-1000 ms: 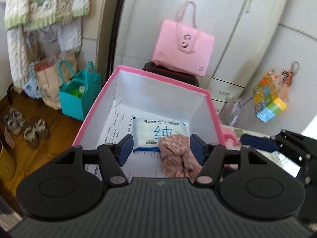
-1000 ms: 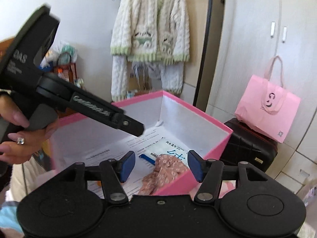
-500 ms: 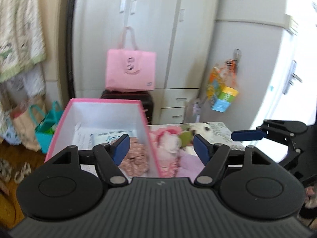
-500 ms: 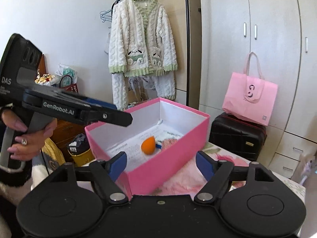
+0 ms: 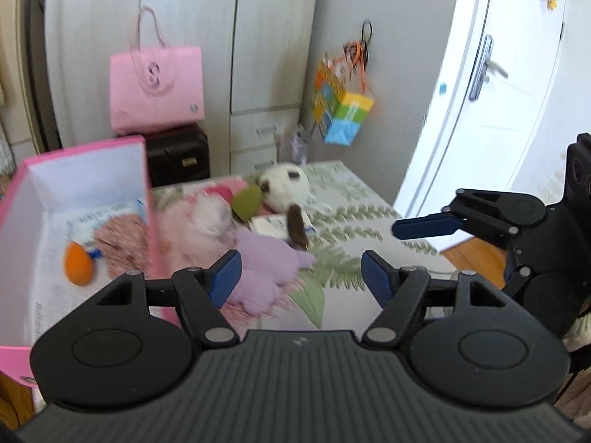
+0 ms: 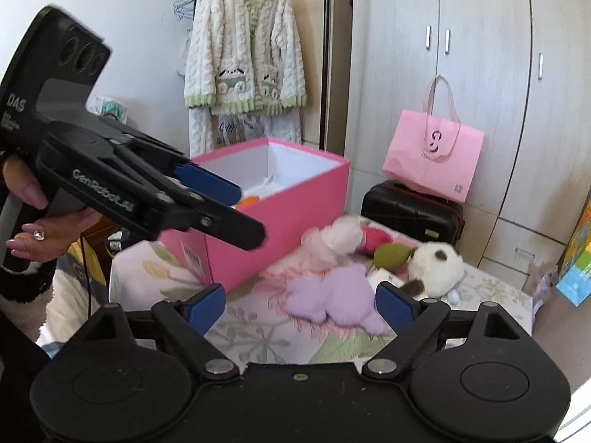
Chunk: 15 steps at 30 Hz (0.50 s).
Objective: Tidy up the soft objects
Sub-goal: 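Reach the left gripper to the lilac plush toy and close on it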
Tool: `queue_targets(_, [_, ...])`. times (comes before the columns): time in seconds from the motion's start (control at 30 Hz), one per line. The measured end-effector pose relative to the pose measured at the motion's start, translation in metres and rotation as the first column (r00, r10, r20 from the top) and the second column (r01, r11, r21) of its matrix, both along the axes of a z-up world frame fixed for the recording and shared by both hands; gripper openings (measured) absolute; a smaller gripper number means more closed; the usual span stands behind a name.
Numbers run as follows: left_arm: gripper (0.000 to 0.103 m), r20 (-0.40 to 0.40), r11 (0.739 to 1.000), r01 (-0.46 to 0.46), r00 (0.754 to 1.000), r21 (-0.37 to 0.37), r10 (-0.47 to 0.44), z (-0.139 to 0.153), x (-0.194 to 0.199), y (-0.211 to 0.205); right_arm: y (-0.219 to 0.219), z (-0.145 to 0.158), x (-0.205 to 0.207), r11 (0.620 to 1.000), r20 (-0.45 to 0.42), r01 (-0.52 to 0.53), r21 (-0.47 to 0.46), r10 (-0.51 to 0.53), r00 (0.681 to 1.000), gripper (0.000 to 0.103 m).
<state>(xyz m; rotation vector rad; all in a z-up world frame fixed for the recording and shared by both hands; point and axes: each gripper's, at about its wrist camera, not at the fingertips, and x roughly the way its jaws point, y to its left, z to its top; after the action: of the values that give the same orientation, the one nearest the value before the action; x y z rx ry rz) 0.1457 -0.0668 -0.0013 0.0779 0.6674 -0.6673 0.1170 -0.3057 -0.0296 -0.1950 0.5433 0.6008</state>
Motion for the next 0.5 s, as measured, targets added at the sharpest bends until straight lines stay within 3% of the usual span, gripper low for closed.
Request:
queue_targets(0.17, [0.071,-0.092,0.999,0.008,0.996,0.037,-0.004,-0.024,0.03,-0.029,-0.001,-0.032,0.02,0.999,-0.067,0.014,0.034,-0.012,0.998,0.091])
queue_targets(0.5, [0.071,-0.179,0.99,-0.059,0.981,0.125,0.081,-0.058,0.084,-0.056,0.004,-0.078,0.07,0.992,-0.104,0.113,0.053,-0.107,0.989,0.091])
